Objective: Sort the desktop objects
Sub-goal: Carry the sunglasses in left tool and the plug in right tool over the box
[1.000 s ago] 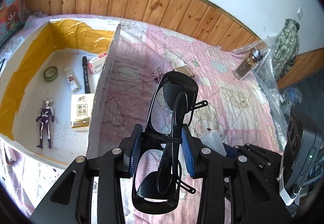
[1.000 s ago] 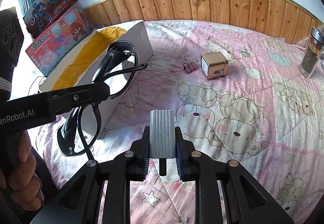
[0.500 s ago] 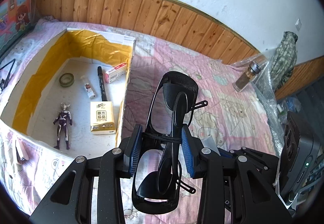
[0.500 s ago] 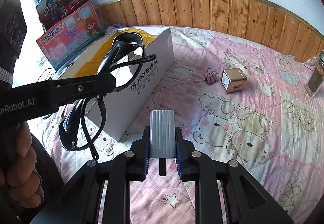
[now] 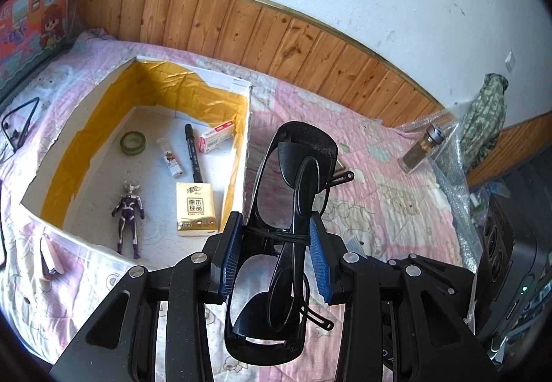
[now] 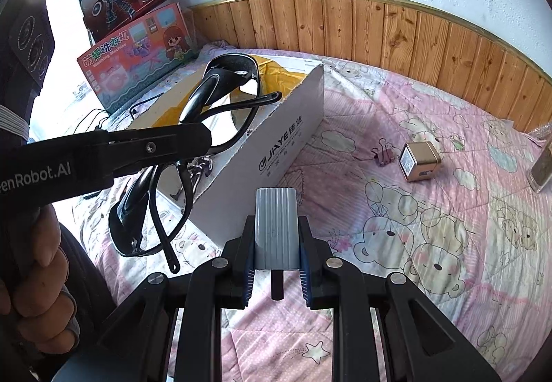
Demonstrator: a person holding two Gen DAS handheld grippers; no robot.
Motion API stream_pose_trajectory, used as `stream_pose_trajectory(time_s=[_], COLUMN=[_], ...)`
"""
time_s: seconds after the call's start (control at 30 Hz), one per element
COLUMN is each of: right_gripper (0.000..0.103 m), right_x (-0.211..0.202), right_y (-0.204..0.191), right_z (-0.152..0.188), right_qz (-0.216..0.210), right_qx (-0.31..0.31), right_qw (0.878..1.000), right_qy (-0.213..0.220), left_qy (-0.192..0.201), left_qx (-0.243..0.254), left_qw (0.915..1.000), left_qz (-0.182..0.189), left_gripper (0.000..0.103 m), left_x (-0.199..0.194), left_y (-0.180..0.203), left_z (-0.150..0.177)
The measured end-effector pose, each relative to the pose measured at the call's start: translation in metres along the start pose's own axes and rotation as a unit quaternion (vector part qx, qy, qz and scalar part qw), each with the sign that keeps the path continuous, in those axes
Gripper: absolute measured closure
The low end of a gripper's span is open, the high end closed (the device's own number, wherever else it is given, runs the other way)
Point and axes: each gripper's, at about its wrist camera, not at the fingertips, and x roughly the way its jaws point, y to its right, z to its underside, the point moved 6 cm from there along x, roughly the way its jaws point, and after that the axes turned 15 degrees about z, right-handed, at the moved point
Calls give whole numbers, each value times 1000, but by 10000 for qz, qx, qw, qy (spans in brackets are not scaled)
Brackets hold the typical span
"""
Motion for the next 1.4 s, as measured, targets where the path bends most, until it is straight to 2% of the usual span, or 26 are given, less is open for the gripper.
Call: stream_pose_trajectory(time_s=[1.4], right_gripper=[81], right_x=[-14], right_y=[-74], right_z=[-70], right_qz=[-105], right_qx=[-882], right_qw=[9952], right_qy=[421], left_qy=[694], left_qx=[-672], left_qw=[9945], left_qz=[-398], left_gripper=[65], left_x=[-65], left_y=[-96], left_z=[-46])
